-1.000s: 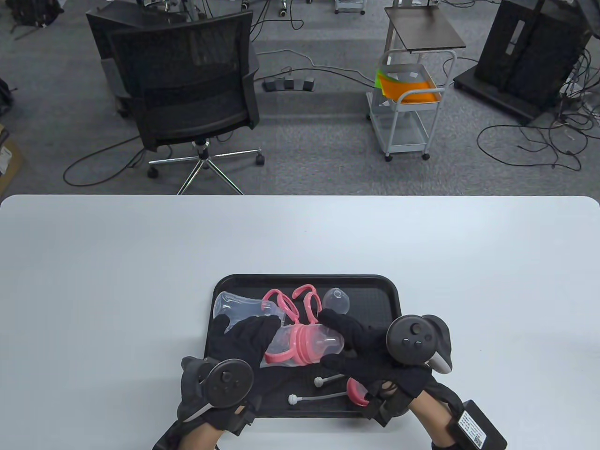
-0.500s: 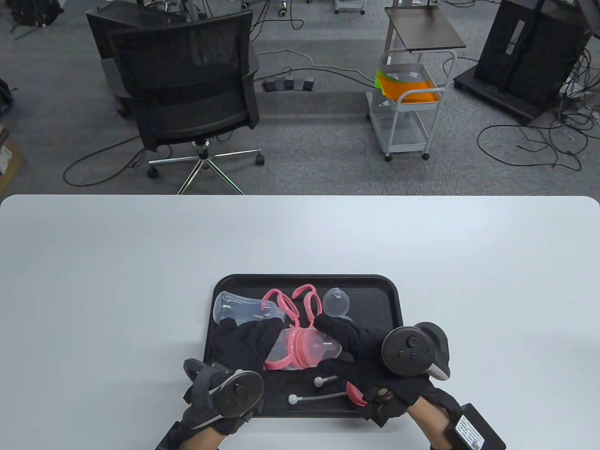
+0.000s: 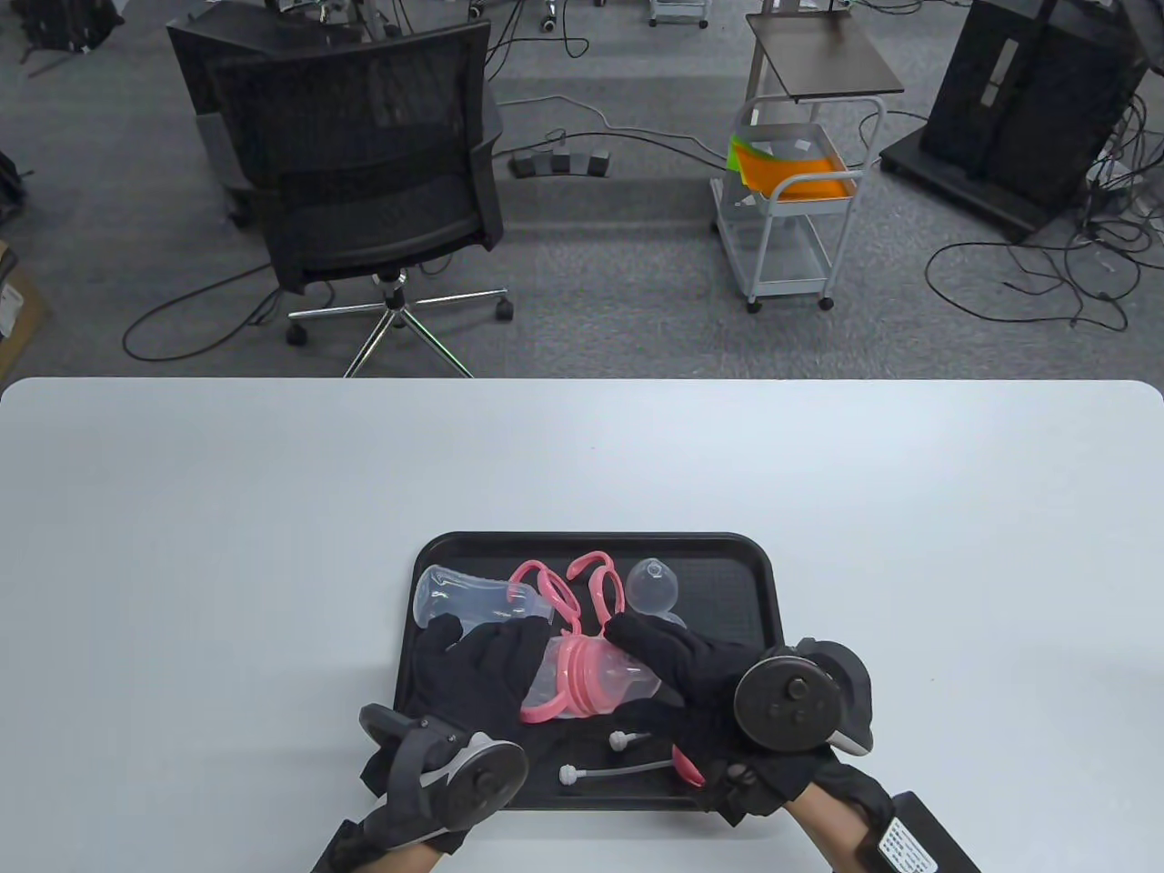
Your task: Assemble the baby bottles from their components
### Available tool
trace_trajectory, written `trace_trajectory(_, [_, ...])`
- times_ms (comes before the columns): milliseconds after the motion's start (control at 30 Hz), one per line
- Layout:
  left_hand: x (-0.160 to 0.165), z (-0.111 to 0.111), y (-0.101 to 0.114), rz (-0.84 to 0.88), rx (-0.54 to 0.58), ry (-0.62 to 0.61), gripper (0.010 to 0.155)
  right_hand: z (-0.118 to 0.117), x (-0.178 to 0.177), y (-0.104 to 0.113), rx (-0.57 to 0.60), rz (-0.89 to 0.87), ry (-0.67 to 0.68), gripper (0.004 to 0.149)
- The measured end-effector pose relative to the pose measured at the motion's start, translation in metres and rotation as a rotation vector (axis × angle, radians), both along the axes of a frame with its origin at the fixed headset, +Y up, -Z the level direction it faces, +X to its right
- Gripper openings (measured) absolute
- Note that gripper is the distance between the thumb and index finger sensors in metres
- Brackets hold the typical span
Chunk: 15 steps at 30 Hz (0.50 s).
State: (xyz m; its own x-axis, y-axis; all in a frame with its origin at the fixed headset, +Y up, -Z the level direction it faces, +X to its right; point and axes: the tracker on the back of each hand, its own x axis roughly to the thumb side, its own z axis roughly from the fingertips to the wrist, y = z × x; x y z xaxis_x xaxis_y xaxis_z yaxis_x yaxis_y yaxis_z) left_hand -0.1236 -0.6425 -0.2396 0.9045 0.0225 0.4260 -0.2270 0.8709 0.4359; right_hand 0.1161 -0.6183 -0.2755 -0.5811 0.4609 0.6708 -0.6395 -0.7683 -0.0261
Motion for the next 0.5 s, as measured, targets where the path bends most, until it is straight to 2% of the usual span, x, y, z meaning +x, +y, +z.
trace_trajectory(167, [0.002,0.005,0.0,-0.015,0.039,0.0,0.101,0.009,-0.009,0.0,0.07,0.034,-0.037,0.076])
trace_trajectory(200, [0.001,0.003,0.001,-0.025,0.037,0.017,0.097,0.009,-0.01,-0.001,0.074,0.024,-0.046,0.075])
trace_trajectory(333, [0.0,0.004,-0.003,-0.008,0.046,0.03,0.101,0.007,-0.009,-0.005,0.057,-0.032,-0.029,0.076])
trace_trajectory(367, [0.001,0.001,-0.002,-0.003,0.073,0.036,0.103,0.007,-0.011,-0.003,0.08,-0.018,-0.024,0.076])
trace_trajectory(400, [0.005,0.0,-0.002,-0.04,-0.019,0.03,0.103,0.009,-0.012,-0.003,0.087,-0.006,-0.035,0.077])
trace_trajectory(467, [0.006,0.002,-0.002,-0.04,0.096,0.072,0.106,0.018,-0.017,-0.001,0.162,-0.007,-0.061,0.079])
trace_trajectory(500, [0.005,0.003,-0.001,-0.055,0.047,0.07,0.106,0.02,-0.019,0.001,0.185,0.008,-0.069,0.079])
